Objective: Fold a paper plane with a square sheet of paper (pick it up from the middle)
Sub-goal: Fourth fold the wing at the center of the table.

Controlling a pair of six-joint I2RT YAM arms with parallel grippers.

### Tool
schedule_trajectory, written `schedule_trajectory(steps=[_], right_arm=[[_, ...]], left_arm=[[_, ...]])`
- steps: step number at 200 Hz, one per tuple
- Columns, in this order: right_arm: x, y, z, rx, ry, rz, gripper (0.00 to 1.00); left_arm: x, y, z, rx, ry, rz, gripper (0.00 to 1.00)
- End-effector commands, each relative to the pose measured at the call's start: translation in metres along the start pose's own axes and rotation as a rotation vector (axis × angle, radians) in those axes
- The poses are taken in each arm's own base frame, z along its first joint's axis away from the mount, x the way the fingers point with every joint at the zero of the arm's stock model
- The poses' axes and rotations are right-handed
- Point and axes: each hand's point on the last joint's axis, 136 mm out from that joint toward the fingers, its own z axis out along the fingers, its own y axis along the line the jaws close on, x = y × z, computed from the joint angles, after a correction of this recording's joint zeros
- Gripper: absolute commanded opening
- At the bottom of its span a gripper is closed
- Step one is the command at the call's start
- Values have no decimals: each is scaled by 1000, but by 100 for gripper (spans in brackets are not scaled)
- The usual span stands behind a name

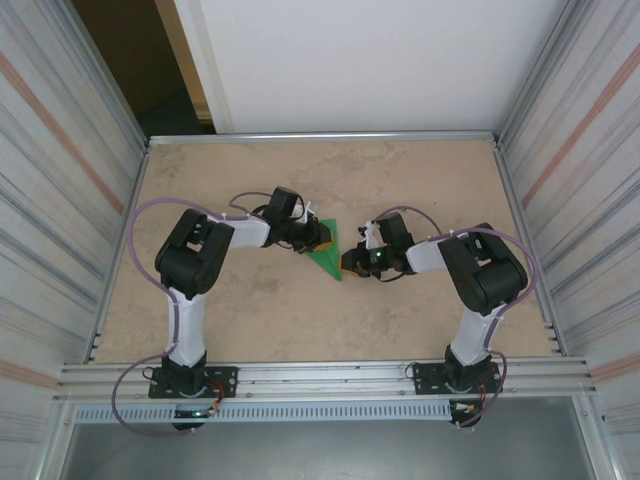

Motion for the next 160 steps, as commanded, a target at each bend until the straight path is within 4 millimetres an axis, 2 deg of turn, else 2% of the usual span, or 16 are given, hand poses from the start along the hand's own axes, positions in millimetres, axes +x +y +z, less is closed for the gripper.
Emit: schedule_trajectory(steps=[1,52,109,125,160], right_arm=[[12,-17,-3,59,30,31,14],[15,-26,0,83,37,51,13],[14,-25,-2,86,35,49,13],[12,-20,-4,74,27,40,16],[-1,6,-20,43,-45,-7,24]], left_arm=[[0,4,6,-19,12,2,17],[-1,1,8,-3,23,12,17],[-1,-1,7,-9,32,22,18],[-1,-2,7,-6,31,21,18],[-1,-2,7,-6,30,23,18]])
